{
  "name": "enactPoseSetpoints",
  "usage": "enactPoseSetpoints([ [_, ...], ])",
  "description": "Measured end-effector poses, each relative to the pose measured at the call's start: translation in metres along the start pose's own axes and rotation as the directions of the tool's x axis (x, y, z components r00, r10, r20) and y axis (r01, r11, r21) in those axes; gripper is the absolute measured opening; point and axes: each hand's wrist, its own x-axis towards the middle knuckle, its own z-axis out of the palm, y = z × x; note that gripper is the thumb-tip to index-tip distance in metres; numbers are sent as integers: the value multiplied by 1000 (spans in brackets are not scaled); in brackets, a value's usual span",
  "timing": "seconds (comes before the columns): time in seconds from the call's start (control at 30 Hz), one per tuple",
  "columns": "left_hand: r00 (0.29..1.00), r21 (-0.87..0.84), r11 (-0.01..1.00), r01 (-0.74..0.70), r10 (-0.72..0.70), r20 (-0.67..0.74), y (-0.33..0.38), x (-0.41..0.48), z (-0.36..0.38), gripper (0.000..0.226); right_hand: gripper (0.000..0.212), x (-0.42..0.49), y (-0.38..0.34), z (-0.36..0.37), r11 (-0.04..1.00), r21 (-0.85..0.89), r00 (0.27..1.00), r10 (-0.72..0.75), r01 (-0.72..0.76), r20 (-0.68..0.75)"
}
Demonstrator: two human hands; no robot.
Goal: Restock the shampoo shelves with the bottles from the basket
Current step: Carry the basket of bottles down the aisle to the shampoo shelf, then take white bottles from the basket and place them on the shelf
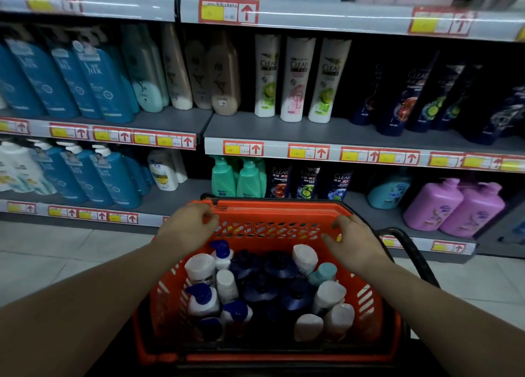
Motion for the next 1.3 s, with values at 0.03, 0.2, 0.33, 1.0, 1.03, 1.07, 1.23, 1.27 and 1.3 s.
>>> enactPoseSetpoints([
  [0.03,999,-6,999,-34,34,28,3,-1,-1,23,39,0,-3,-1,999,14,999,-35,35,4],
  [0.2,938,31,997,-71,56,342,5,-6,9,26,23,-2,-8,5,993,7,987,-120,119,105],
  [0.33,833,57,997,-56,15,553,-2,-14,31,45,26,-3,-2,21,990,-59,965,-114,131,236],
  [1.0,851,5,997,-72,58,522,-36,-10,100,45,33,4,11,82,984,-36,896,-141,172,422],
  [1.03,852,3,997,-74,62,520,-37,-11,102,45,33,4,11,83,986,-27,896,-139,166,421],
  [1.07,852,2,997,-78,65,519,-37,-11,103,46,33,4,11,84,987,-13,897,-139,159,420],
  [1.23,854,23,995,-100,74,514,-38,-14,110,45,33,1,8,92,988,86,890,-150,125,431],
  [1.27,851,26,994,-103,74,520,-38,-14,112,45,32,0,8,94,987,104,887,-157,123,433],
  [1.3,848,25,994,-104,76,525,-39,-14,114,44,31,0,8,95,985,117,886,-163,124,435],
])
